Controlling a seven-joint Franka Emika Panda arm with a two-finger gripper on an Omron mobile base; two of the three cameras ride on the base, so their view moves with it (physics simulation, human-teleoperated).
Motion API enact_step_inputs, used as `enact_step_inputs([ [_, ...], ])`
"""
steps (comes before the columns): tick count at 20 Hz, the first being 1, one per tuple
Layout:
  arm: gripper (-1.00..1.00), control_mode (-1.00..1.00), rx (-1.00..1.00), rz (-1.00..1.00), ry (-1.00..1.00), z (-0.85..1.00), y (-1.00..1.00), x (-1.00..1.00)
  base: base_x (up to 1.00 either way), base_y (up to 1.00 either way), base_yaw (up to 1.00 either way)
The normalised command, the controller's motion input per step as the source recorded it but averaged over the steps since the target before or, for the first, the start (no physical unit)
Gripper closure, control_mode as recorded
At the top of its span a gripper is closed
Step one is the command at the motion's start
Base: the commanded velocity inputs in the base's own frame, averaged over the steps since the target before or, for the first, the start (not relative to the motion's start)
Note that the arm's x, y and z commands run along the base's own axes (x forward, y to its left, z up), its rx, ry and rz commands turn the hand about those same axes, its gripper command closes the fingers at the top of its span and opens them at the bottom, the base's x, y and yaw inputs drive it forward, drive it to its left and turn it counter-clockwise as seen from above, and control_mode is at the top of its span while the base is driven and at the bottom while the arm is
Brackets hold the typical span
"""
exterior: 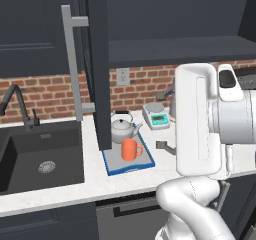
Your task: Pick the kettle from the counter and place it on the tray. Then pick the mug from the cabinet and place it on the tray. Then close the cabinet doors.
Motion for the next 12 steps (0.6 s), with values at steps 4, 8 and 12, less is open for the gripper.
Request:
enact_step_inputs([
  [4, -1.00, -1.00, -0.11, 0.00, -0.15, 0.09, 0.34, -0.15, 0.00, 0.00, 0.00],
  [8, -1.00, -1.00, -0.13, -0.01, -0.13, 0.00, 0.45, -0.14, 0.00, 0.00, 0.00],
  [12, -1.00, -1.00, -0.13, -0.06, 0.00, 0.00, 0.53, 0.00, 0.00, 0.00, 0.00],
])
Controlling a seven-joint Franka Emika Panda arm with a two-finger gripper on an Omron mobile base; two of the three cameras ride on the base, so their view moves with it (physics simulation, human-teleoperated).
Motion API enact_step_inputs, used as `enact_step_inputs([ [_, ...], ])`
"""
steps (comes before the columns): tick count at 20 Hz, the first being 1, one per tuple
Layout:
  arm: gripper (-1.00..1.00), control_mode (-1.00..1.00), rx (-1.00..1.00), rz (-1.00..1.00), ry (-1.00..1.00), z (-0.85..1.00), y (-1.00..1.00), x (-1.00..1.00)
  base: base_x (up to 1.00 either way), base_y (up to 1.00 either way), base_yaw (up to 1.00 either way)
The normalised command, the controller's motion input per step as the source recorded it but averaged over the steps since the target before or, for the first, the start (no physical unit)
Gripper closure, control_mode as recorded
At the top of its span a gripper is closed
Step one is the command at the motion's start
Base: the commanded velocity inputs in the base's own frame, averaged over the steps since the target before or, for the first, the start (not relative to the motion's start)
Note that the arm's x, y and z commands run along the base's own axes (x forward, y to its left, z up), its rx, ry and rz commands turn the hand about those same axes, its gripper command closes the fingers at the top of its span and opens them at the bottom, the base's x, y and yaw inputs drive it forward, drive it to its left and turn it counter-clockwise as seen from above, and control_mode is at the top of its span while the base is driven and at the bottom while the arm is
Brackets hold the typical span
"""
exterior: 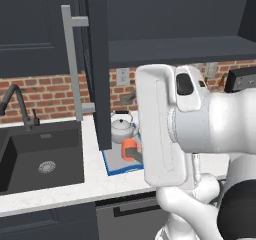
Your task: Pick the kettle from the counter and place it on the tray. Then pick the mug from the cabinet and place it on the tray. Then close the cabinet doors.
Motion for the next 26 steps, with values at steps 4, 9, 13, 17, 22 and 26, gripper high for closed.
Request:
enact_step_inputs([
  [4, -1.00, -1.00, -0.14, -0.04, 0.00, 0.00, 0.56, 0.00, 0.00, 0.00, 0.00],
  [9, -1.00, -1.00, -0.12, 0.00, 0.00, 0.01, 0.52, 0.05, 0.00, 0.00, 0.00],
  [13, -1.00, -1.00, -0.10, -0.04, 0.00, 0.00, 0.43, 0.17, 0.00, 0.00, 0.00],
  [17, -1.00, -1.00, -0.09, -0.14, 0.00, 0.00, 0.31, 0.24, 0.00, 0.00, 0.00],
  [22, -1.00, -1.00, -0.07, -0.25, 0.00, 0.00, 0.13, 0.37, 0.00, 0.00, 0.00],
  [26, -1.00, -1.00, -0.03, -0.26, -0.02, 0.00, 0.14, 0.24, 0.00, 0.00, 0.00],
])
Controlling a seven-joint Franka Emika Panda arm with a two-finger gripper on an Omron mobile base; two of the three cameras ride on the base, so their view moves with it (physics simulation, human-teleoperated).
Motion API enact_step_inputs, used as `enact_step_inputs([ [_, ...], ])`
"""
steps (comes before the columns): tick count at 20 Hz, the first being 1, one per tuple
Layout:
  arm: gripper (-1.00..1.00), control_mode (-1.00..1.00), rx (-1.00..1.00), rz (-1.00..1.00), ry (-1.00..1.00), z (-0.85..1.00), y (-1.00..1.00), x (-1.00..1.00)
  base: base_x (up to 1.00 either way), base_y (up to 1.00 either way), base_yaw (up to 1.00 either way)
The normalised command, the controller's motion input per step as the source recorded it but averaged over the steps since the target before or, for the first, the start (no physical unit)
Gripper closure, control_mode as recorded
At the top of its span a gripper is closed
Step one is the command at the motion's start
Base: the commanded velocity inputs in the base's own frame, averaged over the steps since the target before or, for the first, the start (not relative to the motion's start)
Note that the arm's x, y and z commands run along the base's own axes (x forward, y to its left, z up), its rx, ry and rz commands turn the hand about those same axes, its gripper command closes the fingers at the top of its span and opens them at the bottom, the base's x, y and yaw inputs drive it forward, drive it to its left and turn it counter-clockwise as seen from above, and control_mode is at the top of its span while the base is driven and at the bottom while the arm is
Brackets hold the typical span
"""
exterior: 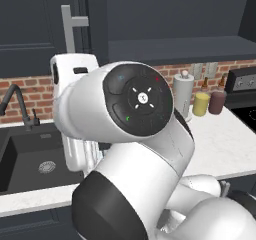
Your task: Pick the kettle from the counter and place it on the tray. Then pick the mug from the cabinet and place it on the tray. Then close the cabinet doors.
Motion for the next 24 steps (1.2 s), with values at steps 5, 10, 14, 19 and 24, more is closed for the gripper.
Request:
enact_step_inputs([
  [5, -1.00, -1.00, 0.00, -0.23, 0.00, 0.00, 0.03, 0.33, 0.00, 0.00, 0.00],
  [10, -1.00, -1.00, -0.02, -0.20, 0.00, -0.03, 0.00, 0.37, 0.00, 0.00, 0.00],
  [14, -1.00, -1.00, -0.02, -0.18, 0.00, -0.04, 0.00, 0.41, 0.00, 0.00, 0.00],
  [19, -1.00, -1.00, -0.07, -0.23, 0.00, -0.06, -0.25, 0.24, 0.00, 0.00, 0.00],
  [24, -1.00, -1.00, -0.08, -0.28, -0.01, -0.11, -0.53, 0.09, 0.00, 0.00, 0.00],
])
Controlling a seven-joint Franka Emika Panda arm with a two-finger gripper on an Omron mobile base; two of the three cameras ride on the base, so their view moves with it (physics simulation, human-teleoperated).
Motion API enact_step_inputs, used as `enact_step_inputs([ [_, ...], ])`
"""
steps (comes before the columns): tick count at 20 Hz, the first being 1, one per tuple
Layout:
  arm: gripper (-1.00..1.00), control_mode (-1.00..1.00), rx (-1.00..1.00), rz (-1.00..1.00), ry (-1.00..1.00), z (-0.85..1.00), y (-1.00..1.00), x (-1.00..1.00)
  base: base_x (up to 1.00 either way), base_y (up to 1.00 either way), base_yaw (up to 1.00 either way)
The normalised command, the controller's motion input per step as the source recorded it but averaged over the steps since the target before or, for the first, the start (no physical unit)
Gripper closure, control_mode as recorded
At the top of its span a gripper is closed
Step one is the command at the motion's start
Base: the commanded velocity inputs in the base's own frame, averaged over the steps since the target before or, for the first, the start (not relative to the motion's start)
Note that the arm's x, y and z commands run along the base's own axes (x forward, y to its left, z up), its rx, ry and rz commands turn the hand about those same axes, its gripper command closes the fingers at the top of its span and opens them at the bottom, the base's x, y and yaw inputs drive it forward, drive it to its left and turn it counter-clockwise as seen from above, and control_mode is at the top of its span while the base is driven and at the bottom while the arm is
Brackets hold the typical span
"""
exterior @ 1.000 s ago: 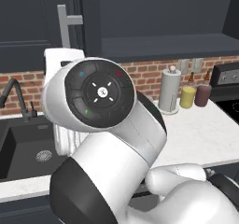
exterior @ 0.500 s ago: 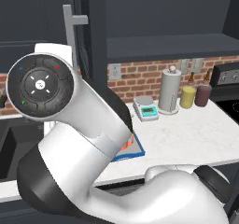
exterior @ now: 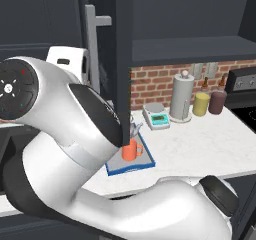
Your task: Pick the kettle from the counter and place it on the tray. Then pick the mug from the cabinet and place it on the tray. Then close the cabinet doors.
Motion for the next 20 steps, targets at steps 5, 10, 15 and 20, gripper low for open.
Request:
enact_step_inputs([
  [5, -1.00, -1.00, -0.06, -0.29, -0.03, -0.07, -0.61, 0.05, 0.00, 0.00, 0.00],
  [10, -1.00, -1.00, -0.03, -0.29, -0.07, 0.00, -0.63, 0.11, 0.00, 0.00, 0.00],
  [15, -1.00, -1.00, -0.01, -0.27, -0.08, -0.01, -0.63, 0.24, 0.00, 0.00, 0.00],
  [20, -1.00, -1.00, -0.01, -0.19, -0.20, -0.15, -0.64, 0.30, 0.00, 0.00, 0.00],
])
